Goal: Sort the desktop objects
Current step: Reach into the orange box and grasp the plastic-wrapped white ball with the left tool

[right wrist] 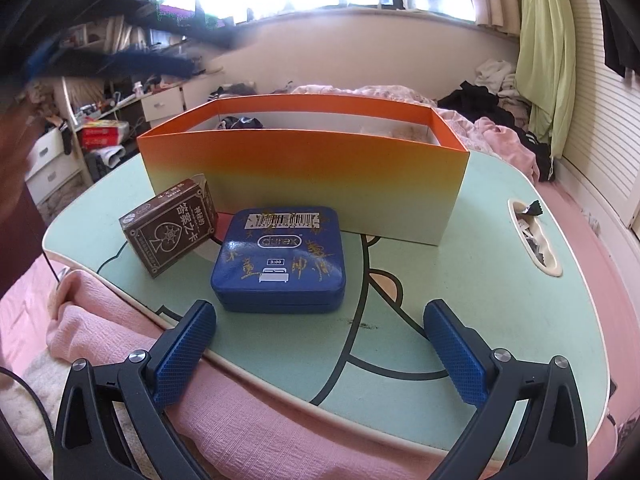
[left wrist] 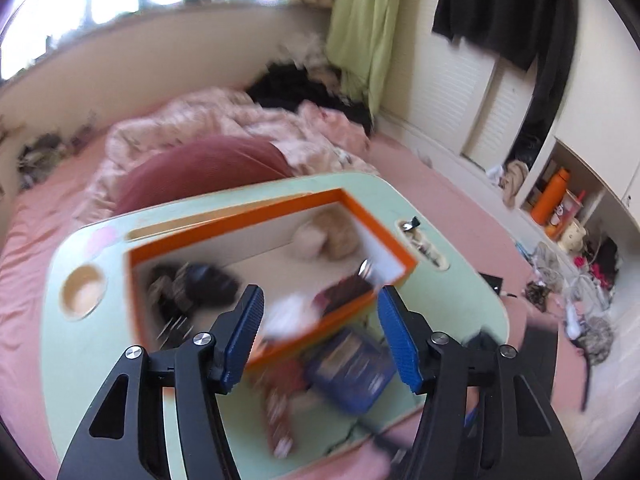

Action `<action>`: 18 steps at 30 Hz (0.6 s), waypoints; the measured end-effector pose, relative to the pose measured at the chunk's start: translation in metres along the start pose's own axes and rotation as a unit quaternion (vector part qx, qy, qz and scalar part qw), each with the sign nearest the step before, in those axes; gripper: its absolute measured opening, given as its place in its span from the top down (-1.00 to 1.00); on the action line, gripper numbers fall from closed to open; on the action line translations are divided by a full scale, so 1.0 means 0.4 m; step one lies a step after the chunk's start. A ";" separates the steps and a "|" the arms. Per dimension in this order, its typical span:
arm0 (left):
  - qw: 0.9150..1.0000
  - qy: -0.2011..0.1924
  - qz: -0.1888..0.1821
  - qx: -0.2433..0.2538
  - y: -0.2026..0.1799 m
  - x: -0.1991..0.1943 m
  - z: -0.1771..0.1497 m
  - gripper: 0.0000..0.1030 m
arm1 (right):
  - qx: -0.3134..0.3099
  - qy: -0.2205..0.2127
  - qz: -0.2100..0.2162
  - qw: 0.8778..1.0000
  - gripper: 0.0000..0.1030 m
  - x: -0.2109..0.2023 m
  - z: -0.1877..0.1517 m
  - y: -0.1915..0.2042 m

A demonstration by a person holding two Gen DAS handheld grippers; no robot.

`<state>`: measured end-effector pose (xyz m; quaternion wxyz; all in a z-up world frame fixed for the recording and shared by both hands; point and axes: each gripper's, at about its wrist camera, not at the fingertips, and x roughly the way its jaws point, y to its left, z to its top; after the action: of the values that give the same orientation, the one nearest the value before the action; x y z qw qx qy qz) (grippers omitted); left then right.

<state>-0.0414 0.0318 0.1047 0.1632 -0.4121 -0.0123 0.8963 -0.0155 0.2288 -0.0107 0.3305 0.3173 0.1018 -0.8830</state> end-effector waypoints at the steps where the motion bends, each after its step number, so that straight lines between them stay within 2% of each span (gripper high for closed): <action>1: 1.000 0.022 -0.004 -0.008 -0.003 0.040 0.035 -0.16 | 0.000 0.000 0.000 1.000 -1.00 -0.001 0.000 0.000; 2: 0.999 0.035 -0.001 -0.011 -0.004 0.066 0.055 -0.16 | 0.000 0.000 0.000 1.000 -1.00 0.000 0.000 0.000; 4: 0.997 0.070 0.032 -0.011 -0.003 0.154 0.100 -0.10 | 0.000 0.000 0.000 1.000 -1.00 -0.001 0.000 0.000; 6: 0.993 0.108 0.057 -0.008 -0.002 0.230 0.114 0.25 | 0.000 0.000 0.000 1.000 -1.00 -0.001 0.000 0.001; 7: 0.989 0.133 0.060 -0.015 0.005 0.276 0.123 0.25 | 0.000 0.000 0.000 1.000 -1.00 -0.001 -0.001 0.001; 9: 0.986 0.151 0.062 -0.023 0.012 0.318 0.127 0.25 | 0.000 0.000 0.000 1.000 -1.00 -0.001 -0.001 0.001; 13: 0.984 0.157 0.079 -0.024 0.014 0.360 0.130 0.25 | 0.000 0.000 0.000 1.000 -1.00 -0.001 -0.002 0.001; 16: 0.979 0.185 0.086 -0.018 0.025 0.394 0.124 0.34 | -0.001 0.001 0.000 1.000 -1.00 0.000 0.000 0.003; 18: 0.980 0.178 0.083 -0.018 0.028 0.385 0.131 0.35 | -0.001 0.000 0.000 1.000 -1.00 0.000 0.003 0.005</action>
<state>-0.1770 0.0737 0.0245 0.0810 -0.5671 0.0353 0.8189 -0.0150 0.2267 -0.0098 0.3311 0.3168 0.1023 -0.8829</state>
